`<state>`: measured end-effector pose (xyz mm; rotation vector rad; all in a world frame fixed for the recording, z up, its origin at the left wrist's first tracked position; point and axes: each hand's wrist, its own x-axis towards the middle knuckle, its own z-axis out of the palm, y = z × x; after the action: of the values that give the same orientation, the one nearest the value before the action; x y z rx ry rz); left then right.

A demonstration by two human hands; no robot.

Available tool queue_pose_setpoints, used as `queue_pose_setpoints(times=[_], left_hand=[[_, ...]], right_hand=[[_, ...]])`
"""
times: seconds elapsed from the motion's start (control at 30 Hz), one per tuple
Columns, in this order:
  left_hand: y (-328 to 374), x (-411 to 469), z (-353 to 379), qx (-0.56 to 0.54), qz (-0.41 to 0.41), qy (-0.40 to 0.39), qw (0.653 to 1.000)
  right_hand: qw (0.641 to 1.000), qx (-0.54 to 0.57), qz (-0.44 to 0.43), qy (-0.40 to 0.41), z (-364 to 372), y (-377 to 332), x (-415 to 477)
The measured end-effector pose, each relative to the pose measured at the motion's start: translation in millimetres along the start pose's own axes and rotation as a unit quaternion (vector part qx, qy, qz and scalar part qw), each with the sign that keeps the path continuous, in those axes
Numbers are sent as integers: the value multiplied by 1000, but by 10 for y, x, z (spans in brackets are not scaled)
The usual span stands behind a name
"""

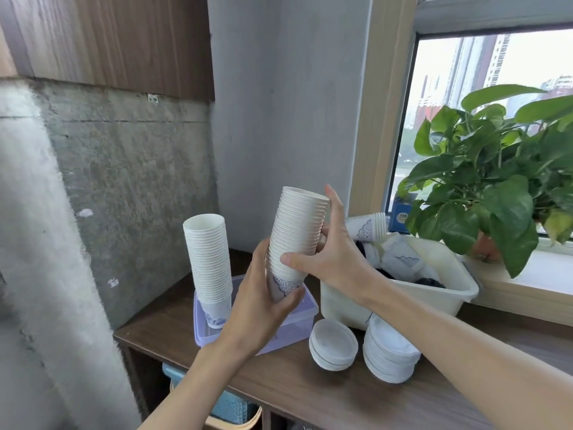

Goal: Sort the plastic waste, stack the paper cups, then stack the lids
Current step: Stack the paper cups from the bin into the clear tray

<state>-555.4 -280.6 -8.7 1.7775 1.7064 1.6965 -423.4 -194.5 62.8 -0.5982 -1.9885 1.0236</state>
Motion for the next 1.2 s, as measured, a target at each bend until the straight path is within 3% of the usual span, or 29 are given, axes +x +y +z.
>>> queue_pose_setpoints(times=[0.13, 0.23, 0.37, 0.6, 0.83, 1.2], left_hand=[[-77, -13, -135, 29, -8, -3, 1000], [-237, -87, -253, 115, -52, -25, 992], [-458, -288, -376, 261, -100, -74, 957], [-619, -375, -396, 392, -73, -121, 909], [-680, -370, -393, 411, -64, -107, 903], [-798, -380, -386, 370, -27, -71, 926]], right_hand=[[1000, 9, -5, 20, 187, 46, 46], [999, -10, -15, 46, 264, 71, 105], [996, -49, -3, 73, 393, 247, 229], [996, -75, 30, 43, 772, 599, 306], [996, -75, 47, 30, 1035, 835, 362], [998, -58, 22, 2, 1075, 882, 409]])
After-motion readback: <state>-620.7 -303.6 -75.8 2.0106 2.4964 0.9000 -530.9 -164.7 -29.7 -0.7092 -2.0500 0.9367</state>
